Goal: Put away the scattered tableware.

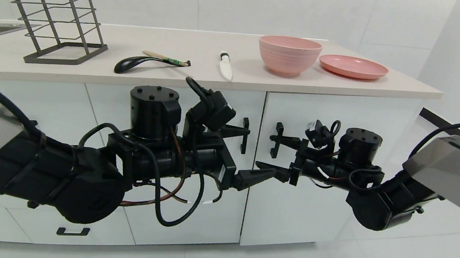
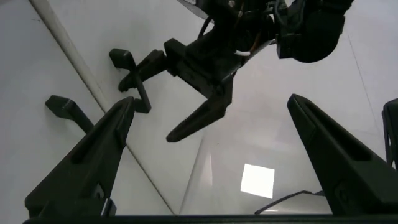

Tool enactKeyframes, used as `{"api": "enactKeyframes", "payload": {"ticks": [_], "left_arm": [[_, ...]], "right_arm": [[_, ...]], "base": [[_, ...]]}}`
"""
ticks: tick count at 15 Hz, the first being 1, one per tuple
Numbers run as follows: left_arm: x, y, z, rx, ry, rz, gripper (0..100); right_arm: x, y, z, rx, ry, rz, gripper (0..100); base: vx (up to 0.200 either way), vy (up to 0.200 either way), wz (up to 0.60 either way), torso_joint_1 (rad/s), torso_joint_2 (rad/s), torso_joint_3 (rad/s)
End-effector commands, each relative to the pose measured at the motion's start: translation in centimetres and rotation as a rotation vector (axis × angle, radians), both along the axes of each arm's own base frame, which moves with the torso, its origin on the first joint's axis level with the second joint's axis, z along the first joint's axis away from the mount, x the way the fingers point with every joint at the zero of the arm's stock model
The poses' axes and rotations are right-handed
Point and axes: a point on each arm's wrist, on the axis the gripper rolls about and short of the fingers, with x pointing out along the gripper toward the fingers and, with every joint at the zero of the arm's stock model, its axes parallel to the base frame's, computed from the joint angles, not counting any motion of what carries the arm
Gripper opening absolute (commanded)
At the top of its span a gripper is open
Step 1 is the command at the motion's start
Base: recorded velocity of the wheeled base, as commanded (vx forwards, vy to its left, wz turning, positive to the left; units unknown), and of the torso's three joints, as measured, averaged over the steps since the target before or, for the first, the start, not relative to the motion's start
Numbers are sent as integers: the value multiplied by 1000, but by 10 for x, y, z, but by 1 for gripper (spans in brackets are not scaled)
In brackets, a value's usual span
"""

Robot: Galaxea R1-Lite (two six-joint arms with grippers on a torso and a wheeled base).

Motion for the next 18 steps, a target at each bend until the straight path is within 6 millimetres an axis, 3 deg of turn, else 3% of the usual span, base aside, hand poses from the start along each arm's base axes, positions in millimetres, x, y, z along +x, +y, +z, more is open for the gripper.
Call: {"api": "enactKeyframes", "payload": {"ticks": [1, 5, 8, 10, 13, 18], "left_arm": [[10, -6, -1, -7, -10, 3, 100], [29, -26, -3, -28, -35, -8, 100], [41, -47, -5, -73, -51, -27, 100], [40, -64, -6, -100, -68, -62, 100], [21, -94, -14, -139, -59, -149, 100], [17, -97, -12, -148, -67, -155, 100]], "right_arm": [[-25, -6, 25, 12, -21, 47, 100], [-82, -30, 36, -11, 46, 57, 100], [-105, -40, 36, -20, 60, 73, 100], [-108, -41, 36, -19, 56, 73, 100], [-105, -45, 33, -23, 60, 57, 100], [-88, -68, 13, -49, 84, -34, 100]], "base": [[0, 0, 0, 0, 0, 0], [0, 0, 0, 0, 0, 0], [0, 0, 0, 0, 0, 0], [0, 0, 0, 0, 0, 0], [0, 0, 0, 0, 0, 0], [0, 0, 0, 0, 0, 0]]}}
